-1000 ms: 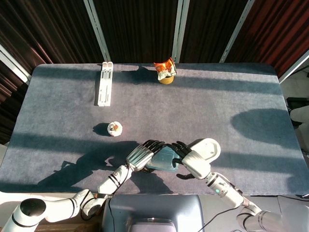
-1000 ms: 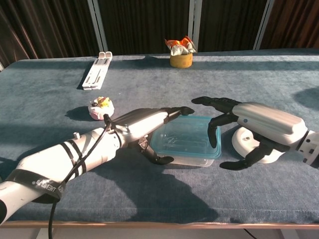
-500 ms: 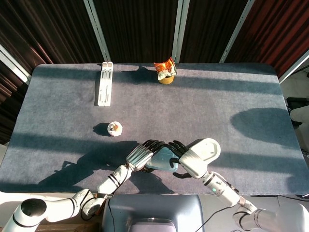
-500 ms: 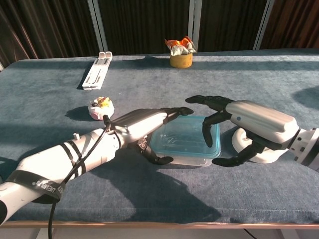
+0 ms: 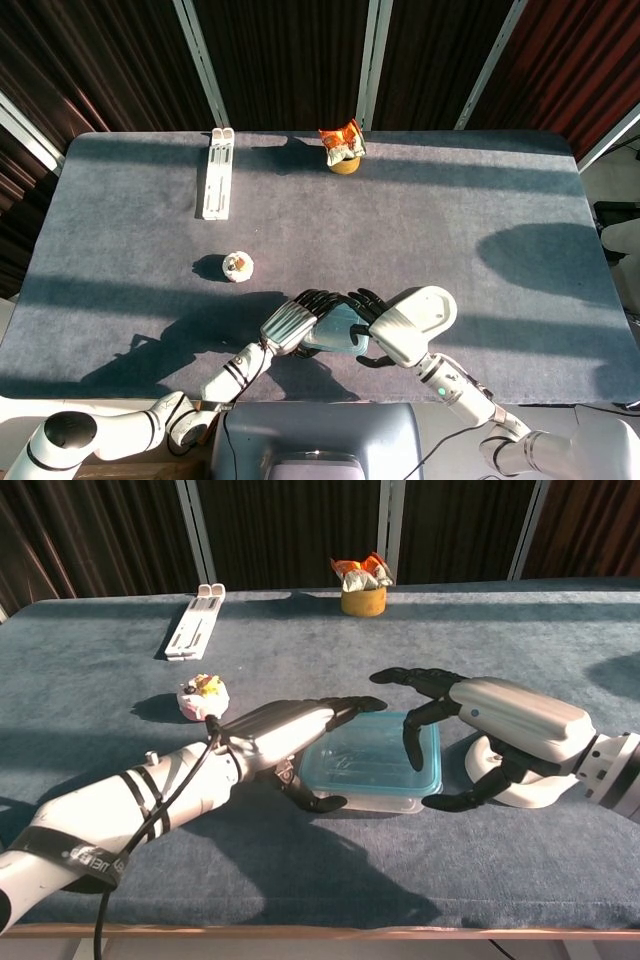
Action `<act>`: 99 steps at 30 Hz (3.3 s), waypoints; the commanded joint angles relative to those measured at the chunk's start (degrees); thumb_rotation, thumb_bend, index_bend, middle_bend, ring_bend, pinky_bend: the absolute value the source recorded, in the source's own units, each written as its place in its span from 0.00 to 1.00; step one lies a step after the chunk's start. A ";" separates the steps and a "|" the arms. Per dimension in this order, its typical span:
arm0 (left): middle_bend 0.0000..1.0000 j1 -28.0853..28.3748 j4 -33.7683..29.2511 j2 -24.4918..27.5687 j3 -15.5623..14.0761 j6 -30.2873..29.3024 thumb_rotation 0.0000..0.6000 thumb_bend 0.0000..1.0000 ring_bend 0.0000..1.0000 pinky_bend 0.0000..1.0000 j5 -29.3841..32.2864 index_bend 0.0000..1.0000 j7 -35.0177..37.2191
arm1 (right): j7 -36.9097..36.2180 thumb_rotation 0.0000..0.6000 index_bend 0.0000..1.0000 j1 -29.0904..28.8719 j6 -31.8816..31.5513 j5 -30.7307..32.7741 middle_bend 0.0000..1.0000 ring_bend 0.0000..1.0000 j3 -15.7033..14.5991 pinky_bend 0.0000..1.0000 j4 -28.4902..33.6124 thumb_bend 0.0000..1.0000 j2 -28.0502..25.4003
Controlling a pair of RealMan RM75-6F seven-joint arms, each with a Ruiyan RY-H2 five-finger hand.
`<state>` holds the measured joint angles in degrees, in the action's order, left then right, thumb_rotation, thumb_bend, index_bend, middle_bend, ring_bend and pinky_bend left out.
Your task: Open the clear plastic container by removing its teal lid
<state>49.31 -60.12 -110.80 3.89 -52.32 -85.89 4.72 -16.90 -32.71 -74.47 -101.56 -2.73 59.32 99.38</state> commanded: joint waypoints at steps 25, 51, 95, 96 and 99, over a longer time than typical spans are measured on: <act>0.42 -0.76 -0.79 0.17 -1.40 -1.50 1.00 0.27 0.47 0.47 -1.84 0.00 -1.27 | 2.61 1.00 0.68 -1.65 -0.33 2.09 0.15 0.00 2.39 0.00 2.14 0.39 -1.07; 0.07 -1.47 -2.13 2.23 -2.80 -7.09 1.00 0.28 0.04 0.12 -6.75 0.00 4.75 | 2.63 1.00 0.77 -2.39 -0.63 2.15 0.20 0.04 1.92 0.00 -0.25 0.51 1.62; 0.00 -19.79 -5.52 19.52 -6.82 -22.79 1.00 0.27 0.00 0.00 -2.19 0.00 4.47 | 6.96 1.00 0.00 -1.18 10.85 10.84 0.01 0.00 3.49 0.00 -7.73 0.24 -5.64; 0.00 -21.13 -6.04 20.62 -7.35 -23.50 1.00 0.27 0.00 0.00 -1.77 0.00 4.74 | 7.77 1.00 0.00 -1.12 11.49 10.89 0.00 0.00 3.14 0.00 -5.74 0.22 -6.96; 0.00 -23.37 -8.52 23.64 -8.18 -24.74 1.00 0.27 0.00 0.00 -1.54 0.00 5.12 | 11.10 1.00 0.00 -0.33 12.54 11.52 0.00 0.00 2.35 0.00 0.42 0.17 -10.80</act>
<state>27.69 -66.82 -89.41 -3.24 -75.59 -88.05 9.36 -8.35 -33.45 -63.70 -90.72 0.89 54.39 92.25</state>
